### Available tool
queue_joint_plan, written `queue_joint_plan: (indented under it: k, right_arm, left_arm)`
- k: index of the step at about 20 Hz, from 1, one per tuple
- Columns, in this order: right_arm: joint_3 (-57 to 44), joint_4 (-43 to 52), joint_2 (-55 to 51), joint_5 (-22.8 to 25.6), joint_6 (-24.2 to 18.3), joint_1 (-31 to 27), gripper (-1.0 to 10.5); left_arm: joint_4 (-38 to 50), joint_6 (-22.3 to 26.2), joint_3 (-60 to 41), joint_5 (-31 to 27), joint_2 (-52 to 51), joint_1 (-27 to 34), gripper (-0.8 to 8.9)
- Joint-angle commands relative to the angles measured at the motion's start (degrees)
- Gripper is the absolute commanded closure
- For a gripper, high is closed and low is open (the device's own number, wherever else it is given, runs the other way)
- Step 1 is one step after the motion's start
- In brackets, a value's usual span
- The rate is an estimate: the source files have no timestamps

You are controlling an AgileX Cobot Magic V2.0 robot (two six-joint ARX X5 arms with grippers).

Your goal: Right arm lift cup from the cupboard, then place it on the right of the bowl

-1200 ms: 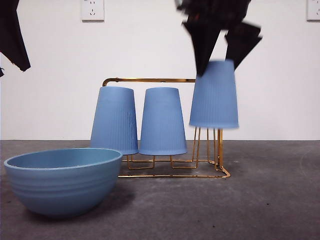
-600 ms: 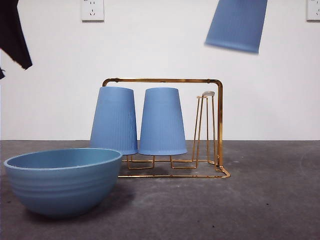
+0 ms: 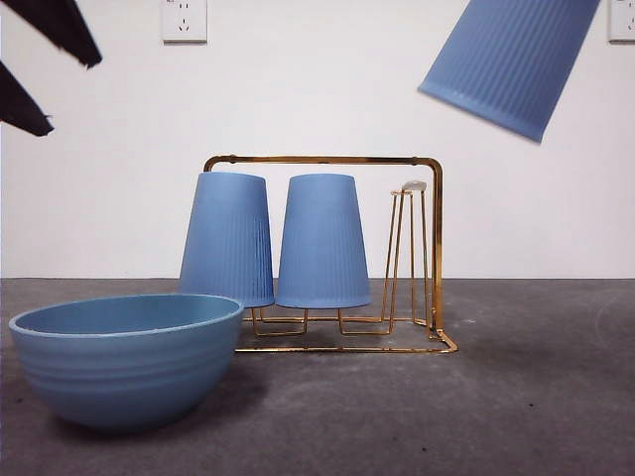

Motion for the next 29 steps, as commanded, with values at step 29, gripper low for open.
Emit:
queue_joint_plan:
  k: [29]
  right_arm:
    - [-38.97,50.99,-13.14,-22.27,24.11,4.74,6.9]
  left_arm:
    - [72.63,-49.42,-29.11,21.92,0.44,-10.03,4.69]
